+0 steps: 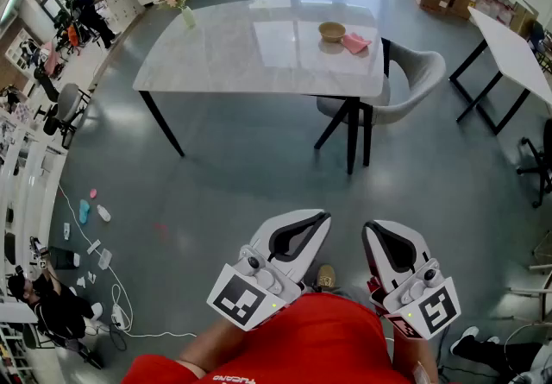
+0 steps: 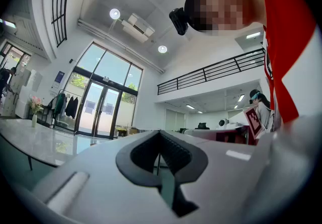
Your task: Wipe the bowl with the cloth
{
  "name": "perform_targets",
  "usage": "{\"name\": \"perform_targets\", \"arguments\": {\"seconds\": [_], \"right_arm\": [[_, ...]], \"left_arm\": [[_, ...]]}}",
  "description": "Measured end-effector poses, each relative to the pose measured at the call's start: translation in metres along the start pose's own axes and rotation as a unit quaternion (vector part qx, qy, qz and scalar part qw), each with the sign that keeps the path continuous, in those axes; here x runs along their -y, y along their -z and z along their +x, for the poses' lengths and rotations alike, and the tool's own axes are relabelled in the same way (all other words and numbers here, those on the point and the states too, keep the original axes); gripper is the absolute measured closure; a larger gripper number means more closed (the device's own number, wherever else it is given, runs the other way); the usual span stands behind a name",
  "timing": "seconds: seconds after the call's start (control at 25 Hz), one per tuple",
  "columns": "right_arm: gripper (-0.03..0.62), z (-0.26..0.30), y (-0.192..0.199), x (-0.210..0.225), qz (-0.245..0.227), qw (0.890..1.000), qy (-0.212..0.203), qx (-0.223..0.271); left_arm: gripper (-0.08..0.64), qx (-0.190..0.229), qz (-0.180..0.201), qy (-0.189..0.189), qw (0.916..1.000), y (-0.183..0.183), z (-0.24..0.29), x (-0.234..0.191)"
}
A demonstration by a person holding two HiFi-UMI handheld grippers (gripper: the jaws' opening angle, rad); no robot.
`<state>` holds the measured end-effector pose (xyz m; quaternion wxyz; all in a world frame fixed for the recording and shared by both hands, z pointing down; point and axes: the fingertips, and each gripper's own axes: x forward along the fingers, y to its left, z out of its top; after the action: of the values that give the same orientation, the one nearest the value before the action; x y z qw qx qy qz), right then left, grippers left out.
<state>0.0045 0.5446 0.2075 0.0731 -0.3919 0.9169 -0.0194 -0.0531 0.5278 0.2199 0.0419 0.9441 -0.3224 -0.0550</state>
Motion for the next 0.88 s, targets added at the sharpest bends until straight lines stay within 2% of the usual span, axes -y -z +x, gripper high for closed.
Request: {"name": "perform_targets", "arguments": {"seconds": [0.48, 0.72, 0.88], "right_arm": [[0.591, -0.003, -0.001, 0.006, 0.001, 1.0, 0.001, -0.001], [0.591, -0.006, -0.004, 0.017, 0.027, 1.0, 0.006, 0.012], [0.591, -0.009, -0.004, 0.028, 0.025, 1.0, 0.009, 0.012]], "left_arm": [[0.555, 0.0, -0.001, 0.0, 1.0, 0.0, 0.007, 0.003], [0.555, -0.004, -0.006, -0.006, 1.0, 0.002, 0.011, 0.003], [0.555, 0.006, 0.007, -0.016, 0.9998, 0.0, 0.016, -0.002]]}}
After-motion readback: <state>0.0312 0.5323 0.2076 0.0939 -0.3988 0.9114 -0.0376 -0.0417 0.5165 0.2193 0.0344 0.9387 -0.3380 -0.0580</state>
